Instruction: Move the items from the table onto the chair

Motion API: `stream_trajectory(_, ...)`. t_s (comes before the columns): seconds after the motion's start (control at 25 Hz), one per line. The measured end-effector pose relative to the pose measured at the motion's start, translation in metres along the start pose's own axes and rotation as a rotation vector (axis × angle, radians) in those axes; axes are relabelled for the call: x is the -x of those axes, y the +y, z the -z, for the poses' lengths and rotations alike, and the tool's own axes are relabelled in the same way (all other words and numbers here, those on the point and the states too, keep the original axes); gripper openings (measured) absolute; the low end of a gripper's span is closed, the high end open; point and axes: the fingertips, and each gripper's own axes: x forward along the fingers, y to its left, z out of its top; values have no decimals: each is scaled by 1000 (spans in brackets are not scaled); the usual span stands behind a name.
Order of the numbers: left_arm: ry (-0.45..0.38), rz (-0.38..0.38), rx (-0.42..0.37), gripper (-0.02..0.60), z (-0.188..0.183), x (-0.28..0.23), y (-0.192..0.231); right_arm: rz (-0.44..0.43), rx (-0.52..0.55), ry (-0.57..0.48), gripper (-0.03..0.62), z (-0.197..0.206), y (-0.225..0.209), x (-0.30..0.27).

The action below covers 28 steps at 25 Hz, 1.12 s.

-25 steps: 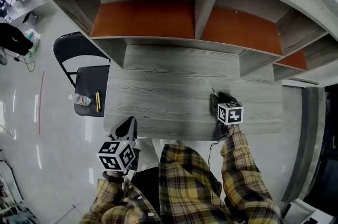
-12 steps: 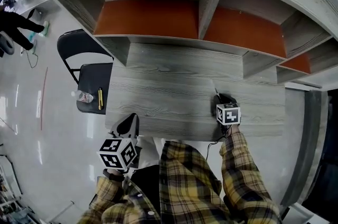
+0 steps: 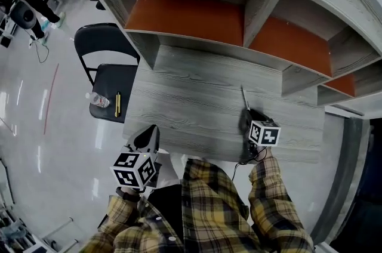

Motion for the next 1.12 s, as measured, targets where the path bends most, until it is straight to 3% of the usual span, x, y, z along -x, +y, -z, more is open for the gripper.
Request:
stream_trajectory(0.24,-40,-14,43,5,-6,11,32,-103,28,-24,64,-15,76,8)
stream_trajectory(0.36,-53,-26,81,5,-4,23,64,-142,97,-18,64,-19,127,3)
stream_trajectory(0.64,-38,-50,118,5,-5,59,178,-225,216,18,64,-27,276,-33)
stream_trajectory(0.92,2,-40,63,5,-12,93,306,-276,203,17,65,-32,437,-90)
stream_trajectory(1.12,38,-13,58,5,-1,97,367,-322,198,11,65,-32,531,-123)
